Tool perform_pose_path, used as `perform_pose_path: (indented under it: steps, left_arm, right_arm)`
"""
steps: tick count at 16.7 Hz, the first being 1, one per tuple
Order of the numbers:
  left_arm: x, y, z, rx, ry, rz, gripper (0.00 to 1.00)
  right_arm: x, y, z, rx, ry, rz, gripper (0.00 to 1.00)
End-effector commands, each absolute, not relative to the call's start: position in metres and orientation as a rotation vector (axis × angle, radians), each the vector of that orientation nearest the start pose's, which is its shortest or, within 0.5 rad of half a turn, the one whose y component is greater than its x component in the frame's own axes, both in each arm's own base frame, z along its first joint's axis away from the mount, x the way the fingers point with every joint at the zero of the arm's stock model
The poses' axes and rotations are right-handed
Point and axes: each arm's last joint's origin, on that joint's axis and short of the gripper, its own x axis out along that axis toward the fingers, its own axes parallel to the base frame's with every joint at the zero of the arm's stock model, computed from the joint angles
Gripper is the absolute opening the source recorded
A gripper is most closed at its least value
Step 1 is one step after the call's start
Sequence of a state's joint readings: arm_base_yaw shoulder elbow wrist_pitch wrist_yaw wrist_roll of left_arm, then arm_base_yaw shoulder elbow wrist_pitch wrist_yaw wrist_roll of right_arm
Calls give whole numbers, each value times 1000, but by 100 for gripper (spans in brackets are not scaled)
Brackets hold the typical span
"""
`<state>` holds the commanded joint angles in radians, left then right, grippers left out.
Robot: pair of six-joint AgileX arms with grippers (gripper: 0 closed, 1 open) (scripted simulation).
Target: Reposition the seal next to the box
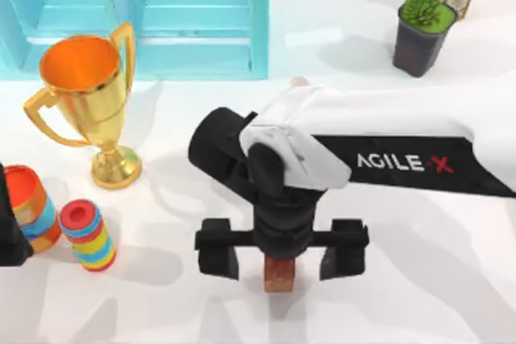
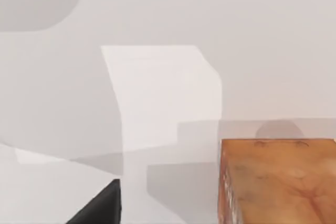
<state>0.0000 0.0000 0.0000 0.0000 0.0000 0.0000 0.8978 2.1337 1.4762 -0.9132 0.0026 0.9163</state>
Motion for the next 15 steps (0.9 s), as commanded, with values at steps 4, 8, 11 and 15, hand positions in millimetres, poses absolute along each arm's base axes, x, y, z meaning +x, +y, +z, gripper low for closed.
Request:
perform_pose_path:
  steps: [4, 8, 11, 15]
  left_arm:
    - [106, -1, 160, 0, 0, 0, 100]
    - [106, -1, 160, 0, 0, 0, 100]
    - [106, -1, 160, 0, 0, 0, 100]
    - [106, -1, 160, 0, 0, 0, 100]
  right_arm:
    - [245, 313, 122, 8, 1571, -8, 77]
    - [245, 313, 122, 8, 1571, -8, 47]
    - [245, 313, 122, 8, 1571, -8, 25]
    - [245, 313, 122, 8, 1571, -8, 0]
